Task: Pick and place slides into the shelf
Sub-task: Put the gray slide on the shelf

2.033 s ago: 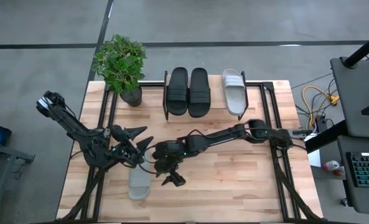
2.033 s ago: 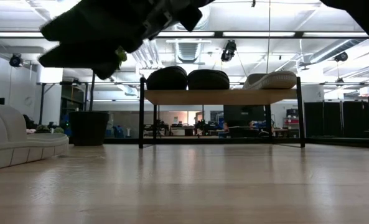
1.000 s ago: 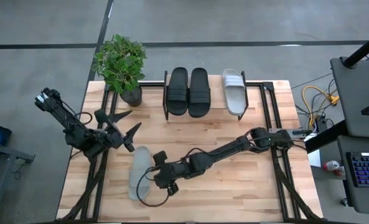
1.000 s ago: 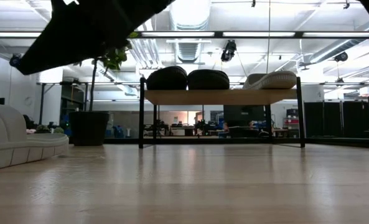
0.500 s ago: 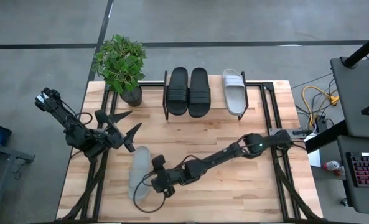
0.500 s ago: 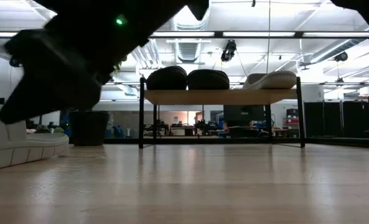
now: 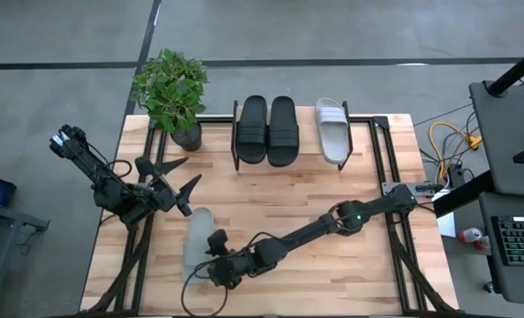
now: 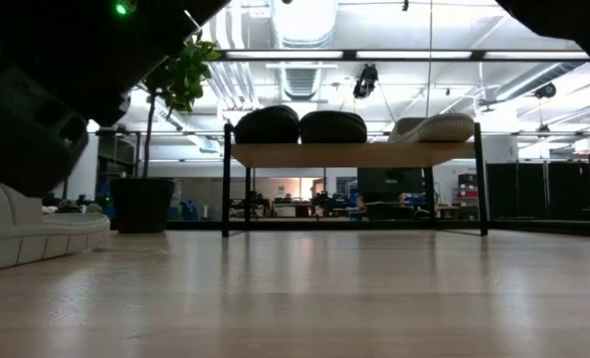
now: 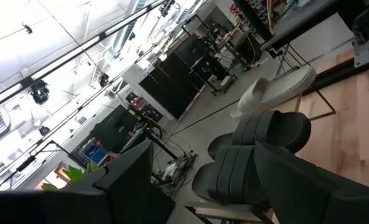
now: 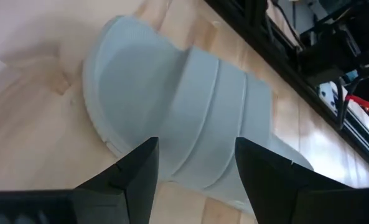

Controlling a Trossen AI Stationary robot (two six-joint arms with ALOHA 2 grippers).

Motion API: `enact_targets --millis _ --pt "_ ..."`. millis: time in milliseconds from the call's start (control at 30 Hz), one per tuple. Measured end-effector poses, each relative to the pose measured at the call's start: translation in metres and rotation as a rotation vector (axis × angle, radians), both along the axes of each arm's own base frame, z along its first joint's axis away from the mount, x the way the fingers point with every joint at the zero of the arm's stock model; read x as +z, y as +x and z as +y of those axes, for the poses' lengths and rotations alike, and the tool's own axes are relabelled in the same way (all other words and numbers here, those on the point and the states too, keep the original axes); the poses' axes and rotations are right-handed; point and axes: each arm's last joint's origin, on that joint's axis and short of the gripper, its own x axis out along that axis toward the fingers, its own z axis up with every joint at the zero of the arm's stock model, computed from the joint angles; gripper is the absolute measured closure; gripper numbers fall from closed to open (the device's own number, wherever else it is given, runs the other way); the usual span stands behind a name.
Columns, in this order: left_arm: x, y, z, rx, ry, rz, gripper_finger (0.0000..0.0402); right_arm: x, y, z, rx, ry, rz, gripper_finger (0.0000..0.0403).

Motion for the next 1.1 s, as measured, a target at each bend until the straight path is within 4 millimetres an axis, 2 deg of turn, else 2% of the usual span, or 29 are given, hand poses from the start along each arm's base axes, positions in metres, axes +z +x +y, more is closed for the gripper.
enact_targets --millis 167,433,667,867,1100 --pt "-0.001 0.000 0.000 0.001 0.001 0.001 0.0139 0.006 -0.001 0.004 -0.004 -0.016 -0.025 0.0200" --pt "-0.001 0.000 0.000 0.000 0.001 0.001 0.0139 0.011 -0.006 0.024 0.044 -0.007 -0.074 0.0200" --pt "-0.001 0.000 0.000 -0.001 0.001 0.001 0.0139 0.014 -0.001 0.019 0.053 0.026 -0.113 0.0200" --pt "-0.001 0.000 0.000 -0.002 0.001 0.000 0.0139 0.004 0.002 0.021 0.085 0.049 -0.112 0.0200" --pt "-0.006 0.005 -0.004 -0.005 -0.021 -0.012 0.0139 0.005 0.002 0.019 0.067 0.044 -0.112 0.0200"
